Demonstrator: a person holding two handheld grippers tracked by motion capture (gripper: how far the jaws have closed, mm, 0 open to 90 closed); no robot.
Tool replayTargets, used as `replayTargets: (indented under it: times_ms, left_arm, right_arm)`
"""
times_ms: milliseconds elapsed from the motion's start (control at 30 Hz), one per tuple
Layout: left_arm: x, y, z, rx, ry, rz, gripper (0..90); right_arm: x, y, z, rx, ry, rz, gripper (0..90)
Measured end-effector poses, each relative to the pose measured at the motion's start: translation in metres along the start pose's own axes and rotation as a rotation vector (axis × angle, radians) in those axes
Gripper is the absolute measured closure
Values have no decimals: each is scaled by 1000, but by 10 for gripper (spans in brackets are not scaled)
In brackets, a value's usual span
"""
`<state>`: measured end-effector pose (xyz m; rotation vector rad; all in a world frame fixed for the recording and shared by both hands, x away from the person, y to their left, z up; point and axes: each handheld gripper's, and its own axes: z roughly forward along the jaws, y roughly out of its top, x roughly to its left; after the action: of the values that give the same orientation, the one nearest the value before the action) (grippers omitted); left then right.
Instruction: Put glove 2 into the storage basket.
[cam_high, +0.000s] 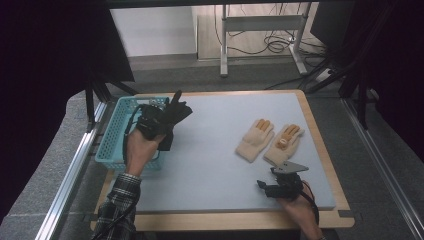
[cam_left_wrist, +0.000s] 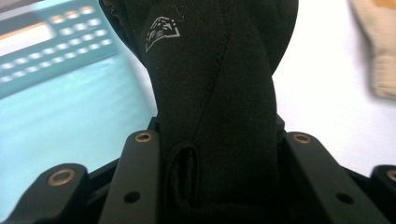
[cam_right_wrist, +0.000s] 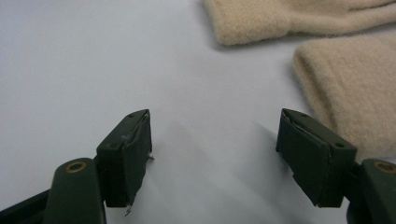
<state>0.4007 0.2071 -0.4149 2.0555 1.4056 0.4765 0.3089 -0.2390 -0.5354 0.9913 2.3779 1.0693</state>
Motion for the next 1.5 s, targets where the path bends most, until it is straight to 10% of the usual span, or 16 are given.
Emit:
replayTargets:
  times_ms: [500, 1133, 1300, 1500]
  left_arm:
    - [80, -13, -4, 70, 146, -130, 626]
    - [132, -47, 65, 341, 269, -186, 577]
    - [134, -48, 73, 389, 326, -157, 429]
    - [131, -45, 70, 392, 254, -148, 103]
  right_arm:
    - [0, 0, 0, -2, 1, 2, 261]
    - [0, 0, 0, -4, 2, 3, 261]
    - [0, -1, 0, -4, 2, 3, 261]
    - [0, -1, 0, -5, 1, 4, 261]
